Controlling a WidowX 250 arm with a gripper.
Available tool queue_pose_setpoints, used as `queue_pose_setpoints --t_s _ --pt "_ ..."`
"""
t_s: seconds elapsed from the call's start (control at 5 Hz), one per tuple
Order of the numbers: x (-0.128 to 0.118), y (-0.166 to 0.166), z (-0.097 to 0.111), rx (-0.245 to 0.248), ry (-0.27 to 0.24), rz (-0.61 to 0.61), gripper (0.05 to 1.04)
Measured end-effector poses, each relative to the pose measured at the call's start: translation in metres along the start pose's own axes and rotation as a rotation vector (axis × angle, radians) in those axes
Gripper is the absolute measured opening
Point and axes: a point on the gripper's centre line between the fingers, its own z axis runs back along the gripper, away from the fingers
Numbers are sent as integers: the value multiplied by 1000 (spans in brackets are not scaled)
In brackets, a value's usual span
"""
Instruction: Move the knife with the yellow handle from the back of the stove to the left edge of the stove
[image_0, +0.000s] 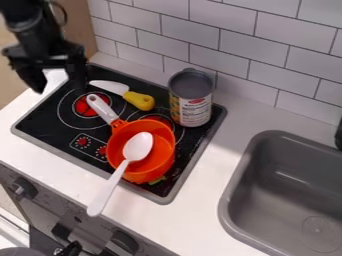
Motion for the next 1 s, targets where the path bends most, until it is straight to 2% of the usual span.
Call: queue_pose_setpoints --t_s 0.2,0.4,0.6,0.8,1.0 --pt "13 -14 -3 7 0 101 997" --pt "26 -29 -14 -2 39 193 997" --pt "41 -42 -23 -3 0 325 997" --pt "49 -54 -35 -26 -24 407 997" --pt "59 -61 -43 -20 -60 470 997"
